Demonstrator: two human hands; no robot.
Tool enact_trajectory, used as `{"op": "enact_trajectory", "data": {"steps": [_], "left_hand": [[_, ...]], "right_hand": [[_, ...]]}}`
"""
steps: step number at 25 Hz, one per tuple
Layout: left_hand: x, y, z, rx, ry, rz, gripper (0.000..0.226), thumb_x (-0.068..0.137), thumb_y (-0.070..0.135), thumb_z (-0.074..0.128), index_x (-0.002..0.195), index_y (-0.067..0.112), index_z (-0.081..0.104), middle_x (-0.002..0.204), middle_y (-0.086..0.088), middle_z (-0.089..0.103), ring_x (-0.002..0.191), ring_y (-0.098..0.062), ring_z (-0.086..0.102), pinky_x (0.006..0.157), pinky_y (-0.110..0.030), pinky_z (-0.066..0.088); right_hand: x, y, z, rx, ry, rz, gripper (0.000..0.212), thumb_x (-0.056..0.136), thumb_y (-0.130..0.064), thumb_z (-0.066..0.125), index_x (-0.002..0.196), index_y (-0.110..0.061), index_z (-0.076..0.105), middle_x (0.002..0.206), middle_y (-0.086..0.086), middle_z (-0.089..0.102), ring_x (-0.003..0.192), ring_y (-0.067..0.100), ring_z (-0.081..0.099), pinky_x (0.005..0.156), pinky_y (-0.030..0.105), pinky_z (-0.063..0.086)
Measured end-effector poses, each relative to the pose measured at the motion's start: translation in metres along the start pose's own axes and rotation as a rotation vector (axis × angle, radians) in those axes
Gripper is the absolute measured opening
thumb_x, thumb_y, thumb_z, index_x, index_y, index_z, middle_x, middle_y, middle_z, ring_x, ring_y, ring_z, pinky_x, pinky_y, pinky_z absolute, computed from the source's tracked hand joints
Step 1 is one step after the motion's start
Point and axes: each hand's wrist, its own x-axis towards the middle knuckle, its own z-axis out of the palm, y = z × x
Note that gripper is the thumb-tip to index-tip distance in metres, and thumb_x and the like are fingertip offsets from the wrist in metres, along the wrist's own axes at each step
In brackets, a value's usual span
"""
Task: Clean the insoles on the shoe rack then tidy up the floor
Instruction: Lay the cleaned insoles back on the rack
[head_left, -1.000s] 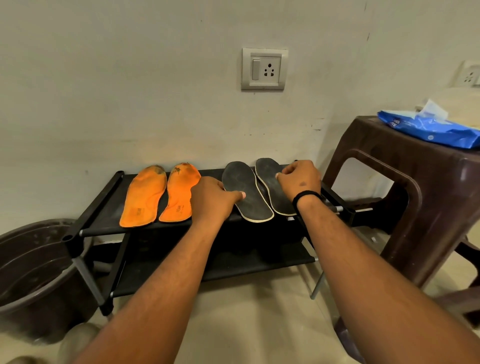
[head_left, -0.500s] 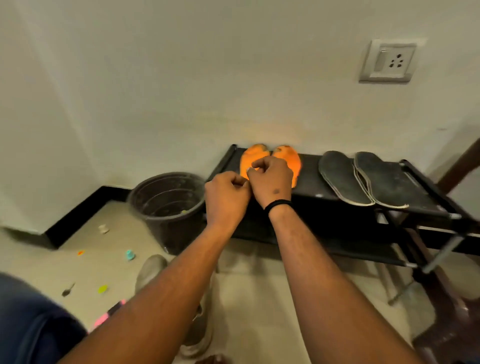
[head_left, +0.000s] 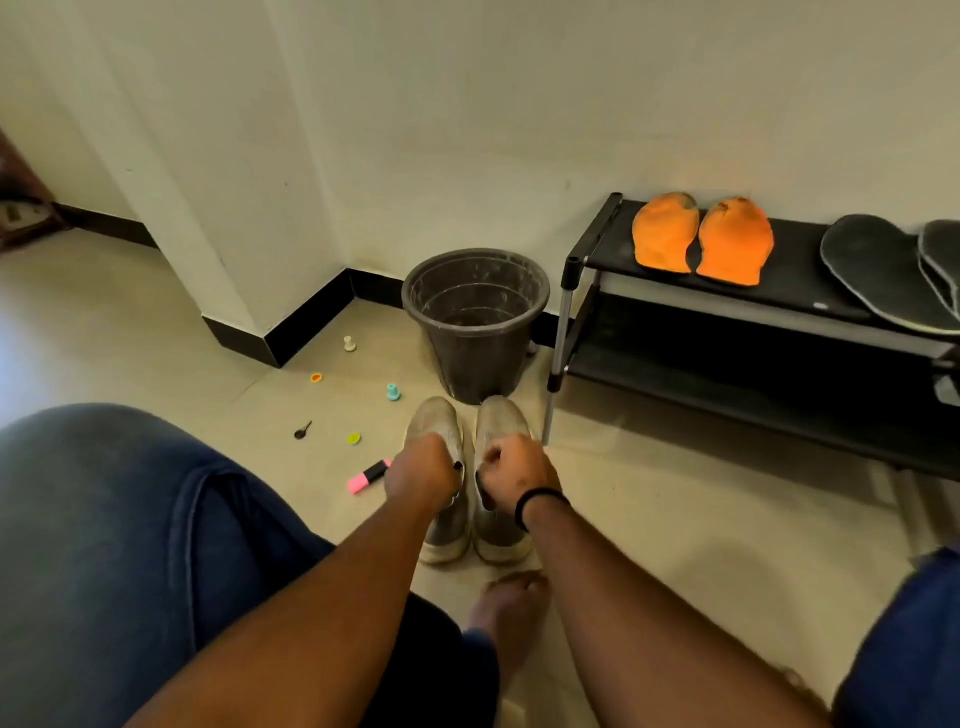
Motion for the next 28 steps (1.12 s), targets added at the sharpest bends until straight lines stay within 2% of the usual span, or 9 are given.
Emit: {"op": "enact_trajectory", "data": {"steps": [3, 5, 7, 13, 15, 17, 19, 22, 28], "left_hand": [[0.001, -0.024, 0.025, 0.092, -0.157, 0.011, 0.024, 0.079, 0.023, 0.073, 0.101, 0.013, 0.065, 0.092, -0.005, 0.068, 0.081, -0.024, 0.070, 0.076, -0.037, 0.062], [0.006, -0.027, 0.037, 0.105, -0.171, 0.042, 0.025, 0.082, 0.027, 0.066, 0.102, 0.013, 0.065, 0.098, -0.007, 0.068, 0.084, -0.026, 0.070, 0.078, -0.038, 0.062], [0.008, -0.026, 0.047, 0.139, -0.167, 0.075, 0.026, 0.089, 0.032, 0.059, 0.102, 0.011, 0.064, 0.103, -0.010, 0.069, 0.088, -0.028, 0.070, 0.079, -0.038, 0.061], [0.013, -0.003, 0.035, 0.365, -0.195, 0.184, 0.034, 0.089, 0.017, 0.066, 0.120, 0.008, 0.059, 0.098, -0.009, 0.062, 0.088, -0.024, 0.065, 0.071, -0.031, 0.050], [0.015, 0.012, 0.012, 0.356, -0.240, 0.185, 0.040, 0.083, 0.020, 0.075, 0.120, 0.012, 0.061, 0.084, -0.003, 0.058, 0.076, -0.017, 0.060, 0.068, -0.029, 0.049], [0.015, 0.029, -0.020, 0.227, -0.289, 0.133, 0.033, 0.077, 0.014, 0.082, 0.107, 0.013, 0.067, 0.083, -0.005, 0.063, 0.071, -0.017, 0.064, 0.066, -0.029, 0.054], [0.006, 0.048, -0.056, 0.080, -0.360, 0.133, 0.022, 0.078, 0.002, 0.080, 0.098, 0.004, 0.069, 0.082, -0.011, 0.070, 0.065, -0.021, 0.072, 0.064, -0.031, 0.061], [-0.025, 0.079, -0.117, -0.004, -0.502, 0.224, 0.022, 0.080, -0.009, 0.076, 0.101, -0.006, 0.070, 0.073, -0.014, 0.074, 0.059, -0.022, 0.073, 0.058, -0.027, 0.061], [-0.095, 0.131, -0.197, -0.036, -0.580, 0.532, 0.024, 0.079, -0.002, 0.078, 0.103, -0.001, 0.072, 0.082, -0.017, 0.075, 0.063, -0.019, 0.072, 0.053, -0.021, 0.057]], "right_hand": [[-0.008, 0.029, 0.028, -0.189, -0.274, 0.004, 0.027, 0.083, -0.024, 0.061, 0.110, -0.026, 0.065, 0.104, 0.008, 0.061, 0.099, 0.032, 0.063, 0.076, 0.029, 0.048], [-0.003, 0.038, 0.046, -0.301, -0.406, 0.003, 0.081, 0.083, -0.027, 0.062, 0.152, -0.033, 0.019, 0.134, 0.013, 0.044, 0.114, 0.035, 0.058, 0.090, 0.037, 0.049], [0.004, 0.033, 0.061, -0.314, -0.413, 0.018, 0.092, 0.086, -0.026, 0.058, 0.154, -0.033, -0.003, 0.143, 0.022, 0.030, 0.114, 0.038, 0.059, 0.097, 0.042, 0.048], [0.011, 0.015, 0.048, -0.305, -0.387, 0.050, 0.077, 0.089, -0.025, 0.060, 0.152, -0.022, 0.016, 0.136, 0.022, 0.044, 0.117, 0.038, 0.055, 0.099, 0.044, 0.048], [0.018, 0.003, 0.016, -0.257, -0.327, 0.003, 0.038, 0.092, -0.023, 0.056, 0.128, -0.014, 0.051, 0.120, 0.016, 0.060, 0.105, 0.033, 0.061, 0.090, 0.039, 0.053], [0.021, -0.011, -0.026, -0.197, -0.296, 0.004, 0.004, 0.087, -0.014, 0.058, 0.089, -0.012, 0.061, 0.095, 0.014, 0.064, 0.085, 0.031, 0.063, 0.072, 0.035, 0.053], [0.022, -0.026, -0.067, -0.100, -0.368, 0.085, 0.009, 0.081, -0.001, 0.057, 0.075, -0.006, 0.062, 0.073, 0.015, 0.060, 0.065, 0.031, 0.063, 0.061, 0.035, 0.055], [0.005, -0.049, -0.127, -0.099, -0.487, 0.114, 0.007, 0.078, 0.003, 0.064, 0.082, 0.001, 0.070, 0.062, 0.014, 0.058, 0.054, 0.029, 0.061, 0.060, 0.036, 0.056], [-0.058, -0.067, -0.237, -0.158, -0.362, 0.094, 0.013, 0.076, -0.003, 0.070, 0.090, -0.002, 0.071, 0.059, 0.009, 0.054, 0.045, 0.021, 0.054, 0.045, 0.024, 0.043]]}}
